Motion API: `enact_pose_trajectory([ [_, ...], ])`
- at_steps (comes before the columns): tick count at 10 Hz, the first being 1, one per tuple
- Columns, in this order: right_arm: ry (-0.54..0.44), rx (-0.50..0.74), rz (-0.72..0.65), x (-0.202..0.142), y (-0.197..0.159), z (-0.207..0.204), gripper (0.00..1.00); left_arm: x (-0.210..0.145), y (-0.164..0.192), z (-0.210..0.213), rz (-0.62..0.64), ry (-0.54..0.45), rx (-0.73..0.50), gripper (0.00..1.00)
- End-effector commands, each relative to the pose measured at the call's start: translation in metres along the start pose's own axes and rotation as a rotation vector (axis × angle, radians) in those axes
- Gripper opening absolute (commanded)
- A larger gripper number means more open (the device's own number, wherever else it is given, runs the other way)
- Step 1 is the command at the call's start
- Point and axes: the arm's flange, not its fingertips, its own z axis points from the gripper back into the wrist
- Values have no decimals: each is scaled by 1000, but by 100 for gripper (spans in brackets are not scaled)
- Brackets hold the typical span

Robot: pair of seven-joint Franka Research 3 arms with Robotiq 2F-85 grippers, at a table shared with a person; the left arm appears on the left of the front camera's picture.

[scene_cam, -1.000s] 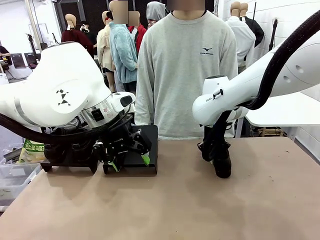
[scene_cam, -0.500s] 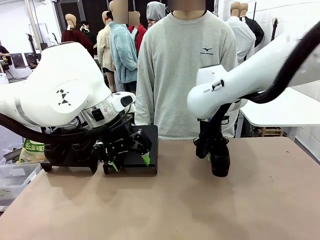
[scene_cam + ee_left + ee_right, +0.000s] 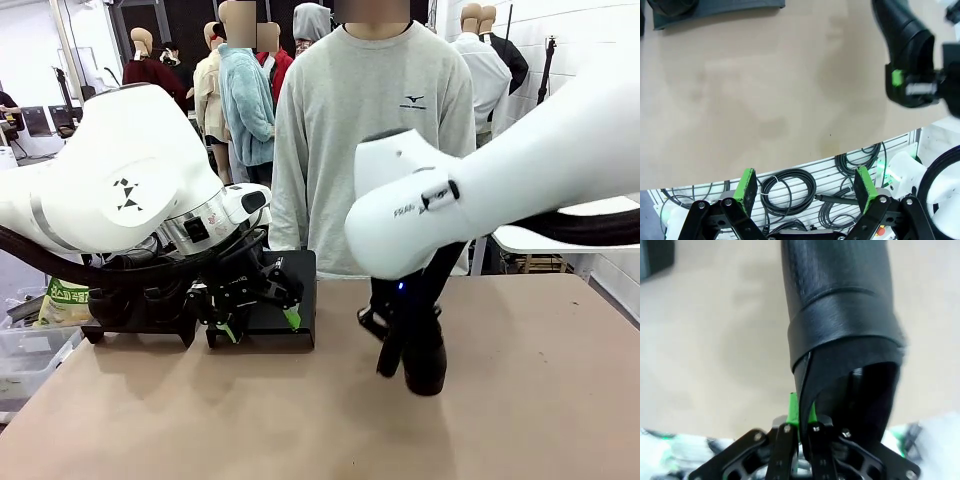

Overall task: Organize the shoes by placing them on the stand.
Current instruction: Pick up one Shoe and place it in the middle of the table.

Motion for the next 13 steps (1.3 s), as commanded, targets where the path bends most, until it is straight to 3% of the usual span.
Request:
enact_pose_trajectory([
  [1, 28, 82, 111, -7, 4, -16, 0, 1, 1, 1, -1, 9, -17, 100],
  [7, 139, 188, 174, 1, 20, -41, 0, 1, 1, 1, -1, 9, -17, 100],
  [12, 151, 211, 186, 6, 23, -40, 94, 1, 1, 1, -1, 9, -17, 100],
  [13, 151, 212, 182, 6, 22, -39, 100, 1, 1, 1, -1, 9, -17, 100],
])
